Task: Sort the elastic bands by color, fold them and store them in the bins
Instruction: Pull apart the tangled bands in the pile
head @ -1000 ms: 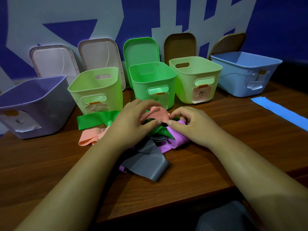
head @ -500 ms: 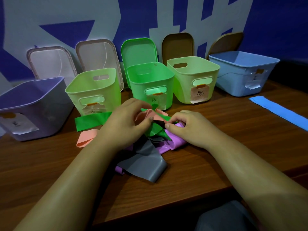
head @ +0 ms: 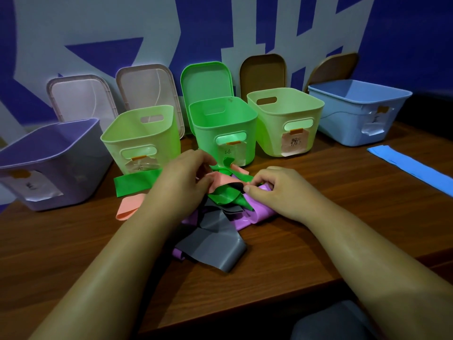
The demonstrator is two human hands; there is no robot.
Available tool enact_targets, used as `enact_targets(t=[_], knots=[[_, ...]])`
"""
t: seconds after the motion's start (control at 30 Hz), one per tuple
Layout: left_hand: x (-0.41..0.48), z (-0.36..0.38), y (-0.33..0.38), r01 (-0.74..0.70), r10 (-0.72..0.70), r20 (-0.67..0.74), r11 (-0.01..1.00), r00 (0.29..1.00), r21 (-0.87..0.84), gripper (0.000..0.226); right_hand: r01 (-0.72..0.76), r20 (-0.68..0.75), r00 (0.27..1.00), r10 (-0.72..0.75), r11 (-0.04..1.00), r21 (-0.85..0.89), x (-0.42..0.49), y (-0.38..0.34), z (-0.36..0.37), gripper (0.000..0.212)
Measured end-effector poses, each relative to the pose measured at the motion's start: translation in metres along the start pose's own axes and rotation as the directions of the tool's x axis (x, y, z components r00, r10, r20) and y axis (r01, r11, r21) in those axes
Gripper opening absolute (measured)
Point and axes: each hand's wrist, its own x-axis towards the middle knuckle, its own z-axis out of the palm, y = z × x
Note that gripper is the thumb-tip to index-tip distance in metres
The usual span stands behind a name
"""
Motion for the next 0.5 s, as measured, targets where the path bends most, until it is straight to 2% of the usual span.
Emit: enact_targets(t=[0.1, 0.2, 0.33, 0.43, 0.5], knots=[[0.004, -0.004, 0.002, -0.006, 0.006, 0.014, 1.0, 1.0, 0.008, 0.028, -0.01, -0.003, 1.0, 0.01, 1.0, 0.012, -0.002, -0.002, -0.001, 0.023], [0.013, -0.015, 0.011, -0.074, 0.073, 0.035, 0.996, 0.997, 0.044, 0.03, -0.02, -0.033, 0.999, 0.021, 0.999, 0.051, -0.003, -0.002, -0.001, 0.027], [0.036, -0.035, 0.023, -0.126, 0.122, 0.06, 0.989, 0.991, 0.072, 0.026, 0.007, -0.161, 0.987, 0.009, 0.995, 0.096, -0.005, -0.006, -0.005, 0.037], [0.054, -0.049, 0.034, -0.141, 0.14, 0.018, 0.988, 0.99, 0.07, 0.02, 0.045, -0.281, 0.96, -0.004, 0.989, 0.141, -0.007, -0.013, -0.008, 0.041], [0.065, -0.054, 0.042, -0.137, 0.137, -0.001, 0.989, 0.991, 0.055, 0.017, 0.09, -0.291, 0.956, -0.035, 0.98, 0.179, -0.007, -0.015, -0.008, 0.039]])
